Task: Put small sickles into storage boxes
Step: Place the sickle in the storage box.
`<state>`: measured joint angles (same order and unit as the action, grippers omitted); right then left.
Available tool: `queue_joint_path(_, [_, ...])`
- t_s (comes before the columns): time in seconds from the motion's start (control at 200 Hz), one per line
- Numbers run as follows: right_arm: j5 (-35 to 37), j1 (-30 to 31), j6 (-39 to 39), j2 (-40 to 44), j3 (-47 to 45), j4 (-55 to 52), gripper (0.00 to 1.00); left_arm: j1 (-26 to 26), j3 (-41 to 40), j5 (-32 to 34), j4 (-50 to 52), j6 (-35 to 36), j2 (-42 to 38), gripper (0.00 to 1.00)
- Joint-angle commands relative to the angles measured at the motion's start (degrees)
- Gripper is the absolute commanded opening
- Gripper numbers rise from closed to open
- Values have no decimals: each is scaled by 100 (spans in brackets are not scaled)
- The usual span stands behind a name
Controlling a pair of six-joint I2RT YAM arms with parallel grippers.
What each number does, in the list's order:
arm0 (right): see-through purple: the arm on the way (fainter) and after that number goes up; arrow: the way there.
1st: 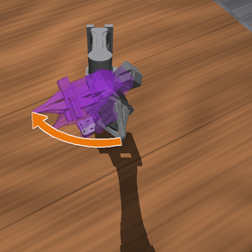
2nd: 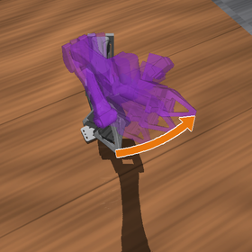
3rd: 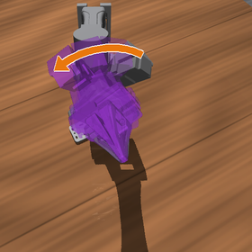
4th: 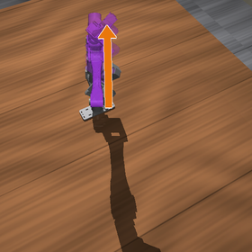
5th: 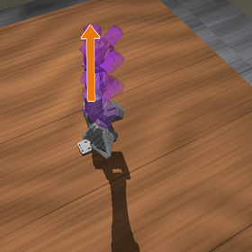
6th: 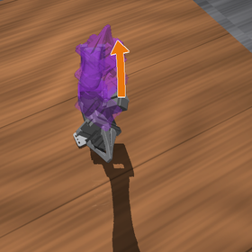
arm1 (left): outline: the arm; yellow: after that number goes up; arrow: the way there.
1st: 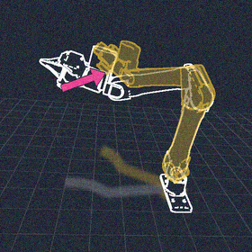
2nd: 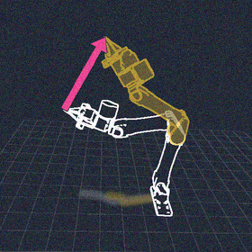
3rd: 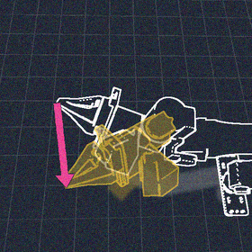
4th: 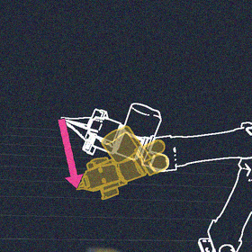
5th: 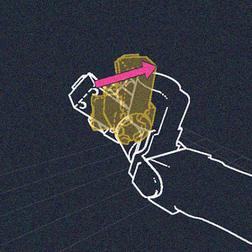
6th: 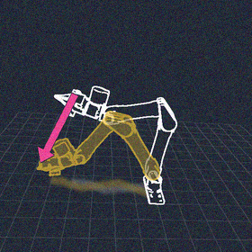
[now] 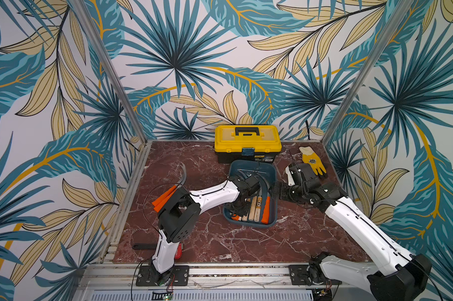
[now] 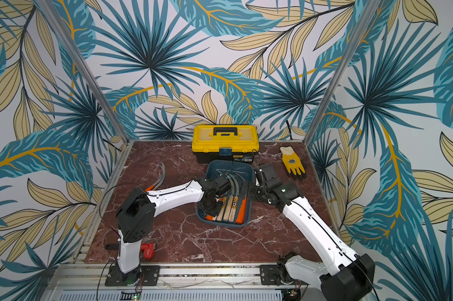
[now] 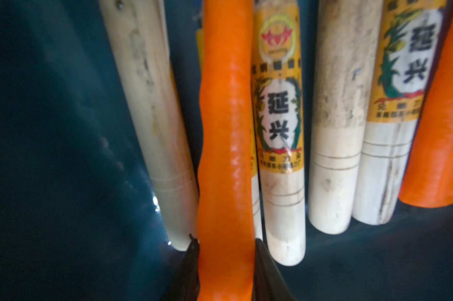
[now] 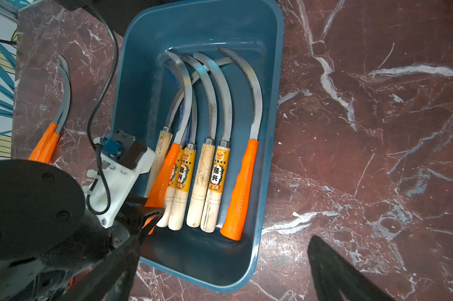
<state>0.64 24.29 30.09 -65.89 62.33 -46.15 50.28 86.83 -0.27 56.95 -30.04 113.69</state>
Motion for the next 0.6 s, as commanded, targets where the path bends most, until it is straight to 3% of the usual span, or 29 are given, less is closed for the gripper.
queue_joint_path(0.0, [-87, -21, 74, 93, -135, 62, 100, 15, -10, 33, 18, 33, -341, 28])
queue_joint_path(0.19, [-126, -21, 71, 64, -50, 46, 99, -51, 135, 10, 19, 51, -507, 41])
queue_joint_path(0.546, [-254, -21, -31, -142, 291, 32, 100, -340, 361, 9, 36, 136, -868, 99])
queue_joint_path(0.596, [-292, -18, -34, -182, 327, 60, 99, -392, 370, 44, 30, 169, -951, 100])
